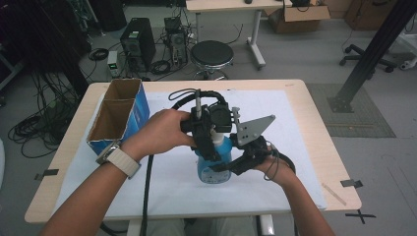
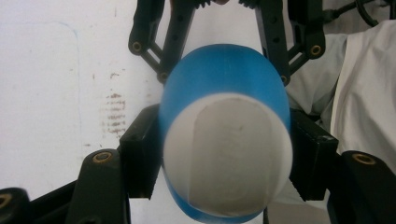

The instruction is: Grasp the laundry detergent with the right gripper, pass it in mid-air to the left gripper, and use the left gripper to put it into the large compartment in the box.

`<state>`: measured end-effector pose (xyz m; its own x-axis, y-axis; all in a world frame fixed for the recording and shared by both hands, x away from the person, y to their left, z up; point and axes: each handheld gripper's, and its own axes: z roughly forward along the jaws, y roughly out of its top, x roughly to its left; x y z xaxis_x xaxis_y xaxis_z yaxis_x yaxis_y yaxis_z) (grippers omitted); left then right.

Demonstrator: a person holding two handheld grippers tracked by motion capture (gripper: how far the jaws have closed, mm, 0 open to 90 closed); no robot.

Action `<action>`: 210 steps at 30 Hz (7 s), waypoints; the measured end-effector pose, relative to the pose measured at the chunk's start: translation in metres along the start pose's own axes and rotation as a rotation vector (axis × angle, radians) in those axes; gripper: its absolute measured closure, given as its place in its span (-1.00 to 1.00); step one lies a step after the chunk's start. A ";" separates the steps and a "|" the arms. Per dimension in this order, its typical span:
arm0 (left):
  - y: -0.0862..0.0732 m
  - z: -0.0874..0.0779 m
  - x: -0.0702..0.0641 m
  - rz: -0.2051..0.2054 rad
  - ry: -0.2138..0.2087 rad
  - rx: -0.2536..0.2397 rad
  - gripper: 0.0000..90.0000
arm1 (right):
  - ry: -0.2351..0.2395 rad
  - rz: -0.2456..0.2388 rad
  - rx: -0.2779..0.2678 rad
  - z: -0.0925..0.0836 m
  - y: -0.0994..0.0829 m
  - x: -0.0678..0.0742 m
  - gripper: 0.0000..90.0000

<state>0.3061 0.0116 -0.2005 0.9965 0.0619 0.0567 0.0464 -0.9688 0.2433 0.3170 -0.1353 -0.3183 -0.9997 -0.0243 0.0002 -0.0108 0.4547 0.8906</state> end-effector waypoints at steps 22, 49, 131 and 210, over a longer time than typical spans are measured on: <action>-0.027 -0.039 0.015 -0.288 0.104 -0.016 -0.15 | -0.328 0.235 0.362 -0.096 -0.007 -0.013 -0.87; -0.052 -0.106 0.050 -0.777 0.311 -0.045 -0.15 | -0.416 0.281 0.641 -0.145 -0.006 -0.030 -0.89; -0.207 -0.131 0.092 -1.379 0.589 -0.104 -0.15 | -0.403 0.315 0.699 -0.163 -0.030 -0.040 -0.87; -0.260 0.022 0.101 -1.356 0.502 -0.031 -0.16 | -0.384 0.342 0.723 -0.152 -0.039 -0.037 -0.86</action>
<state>0.3967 0.2644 -0.2790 0.0581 0.9937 0.0954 0.9098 -0.0921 0.4047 0.3575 -0.2881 -0.2840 -0.8877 0.4573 -0.0540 0.4088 0.8366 0.3647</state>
